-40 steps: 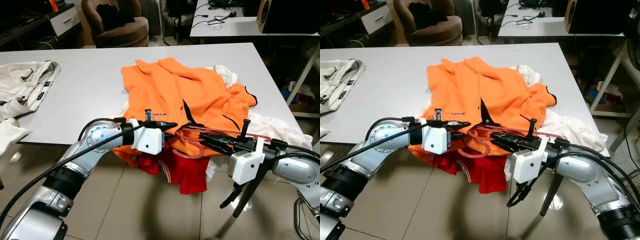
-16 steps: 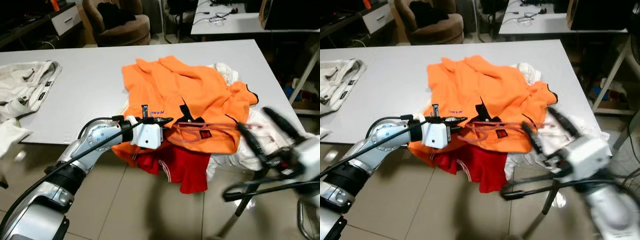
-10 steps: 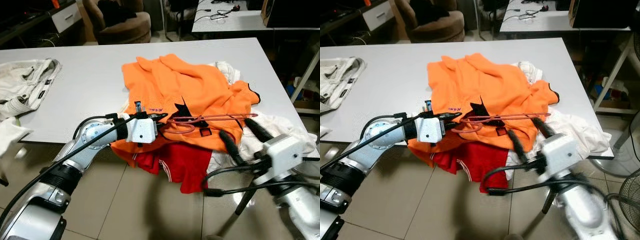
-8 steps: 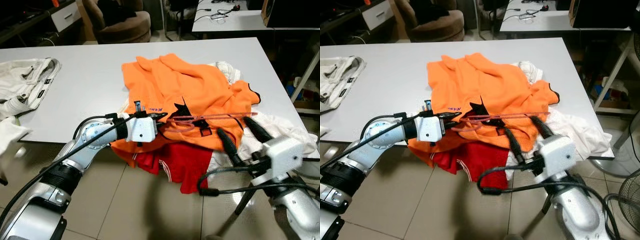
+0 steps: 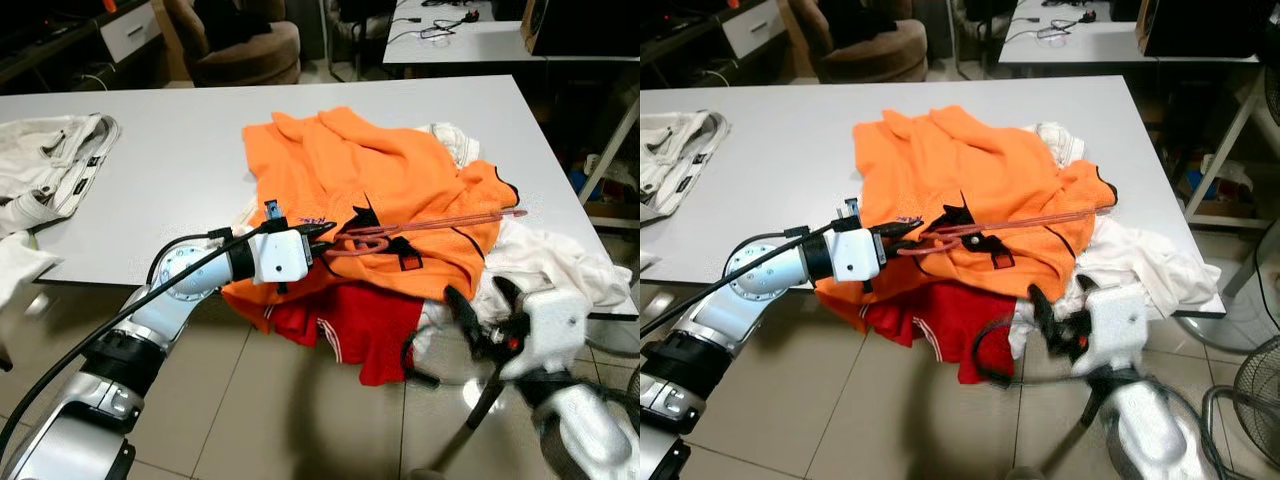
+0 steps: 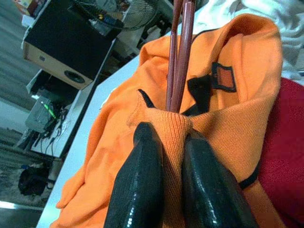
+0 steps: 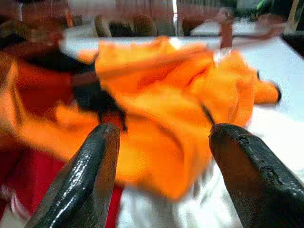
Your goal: Hang hanger
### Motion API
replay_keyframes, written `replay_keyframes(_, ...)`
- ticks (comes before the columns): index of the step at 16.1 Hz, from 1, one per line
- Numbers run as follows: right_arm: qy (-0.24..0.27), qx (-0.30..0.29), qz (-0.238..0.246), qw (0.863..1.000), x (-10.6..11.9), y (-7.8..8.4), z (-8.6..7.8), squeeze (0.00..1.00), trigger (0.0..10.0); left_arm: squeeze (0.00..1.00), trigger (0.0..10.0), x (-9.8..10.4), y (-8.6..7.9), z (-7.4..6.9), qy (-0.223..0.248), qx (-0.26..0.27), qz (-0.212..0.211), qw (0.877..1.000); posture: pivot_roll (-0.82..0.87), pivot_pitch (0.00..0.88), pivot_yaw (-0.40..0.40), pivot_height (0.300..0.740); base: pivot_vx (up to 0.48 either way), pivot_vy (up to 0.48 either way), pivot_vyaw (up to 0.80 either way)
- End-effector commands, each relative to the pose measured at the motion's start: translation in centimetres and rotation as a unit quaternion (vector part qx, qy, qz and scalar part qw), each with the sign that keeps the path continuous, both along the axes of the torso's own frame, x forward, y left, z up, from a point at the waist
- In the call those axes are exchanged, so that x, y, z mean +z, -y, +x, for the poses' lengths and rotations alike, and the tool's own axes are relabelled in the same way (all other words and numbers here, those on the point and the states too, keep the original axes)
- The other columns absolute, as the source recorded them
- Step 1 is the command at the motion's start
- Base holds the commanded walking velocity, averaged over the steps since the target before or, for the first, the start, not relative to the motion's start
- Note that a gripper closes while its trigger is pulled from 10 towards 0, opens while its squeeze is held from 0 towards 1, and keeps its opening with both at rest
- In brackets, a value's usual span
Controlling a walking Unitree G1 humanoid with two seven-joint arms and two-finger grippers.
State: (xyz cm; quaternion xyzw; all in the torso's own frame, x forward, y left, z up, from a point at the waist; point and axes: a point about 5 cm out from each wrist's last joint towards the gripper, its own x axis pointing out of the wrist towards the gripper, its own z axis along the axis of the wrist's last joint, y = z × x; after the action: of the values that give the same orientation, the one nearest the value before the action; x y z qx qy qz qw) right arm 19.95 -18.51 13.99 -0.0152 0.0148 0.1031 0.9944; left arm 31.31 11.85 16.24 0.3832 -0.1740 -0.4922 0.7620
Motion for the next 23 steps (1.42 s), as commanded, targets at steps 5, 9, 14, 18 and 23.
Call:
replay_keyframes(5, 0.017, 0.052, -0.014, 0.998, -0.2, 1.5, 0.9, 0.0, 10.0, 0.0, 0.0, 0.0, 0.1, -1.0, 0.002, -0.016, -0.009, 1.0, -0.24, 0.007, 0.134, 0.74, 0.0, 0.0, 0.0)
replay_keyframes(9, -0.004, 0.091, 0.015, 0.996, -0.2, 3.7, 0.9, 0.0, 10.0, 0.0, 0.0, 0.1, -0.1, -1.2, 0.001, -0.021, -0.002, 1.0, -0.24, 0.009, 0.133, 0.74, 0.0, 0.0, 0.0)
replay_keyframes(14, -0.031, 0.084, 0.092, 0.992, -1.2, 5.3, 0.7, 0.0, 10.0, 0.0, 0.0, 0.4, 0.0, -1.3, 0.003, -0.021, -0.004, 1.0, -0.24, 0.021, 0.135, 0.74, 0.0, 0.0, 0.0)
replay_keyframes(18, -0.002, 0.104, 0.073, 0.992, -0.6, 5.0, 1.9, 0.0, 10.0, 0.0, 0.0, 0.5, 0.1, -1.4, 0.001, -0.024, -0.005, 1.0, -0.23, 0.026, 0.139, 0.74, 0.0, 0.0, 0.0)
replay_keyframes(23, -0.026, 0.11, -0.005, 0.994, -1.6, 3.9, 3.8, 0.0, 10.0, 0.0, 0.0, 0.3, 0.4, -1.6, -0.006, -0.029, -0.001, 1.0, -0.22, 0.022, 0.127, 0.74, 0.0, 0.0, 0.0)
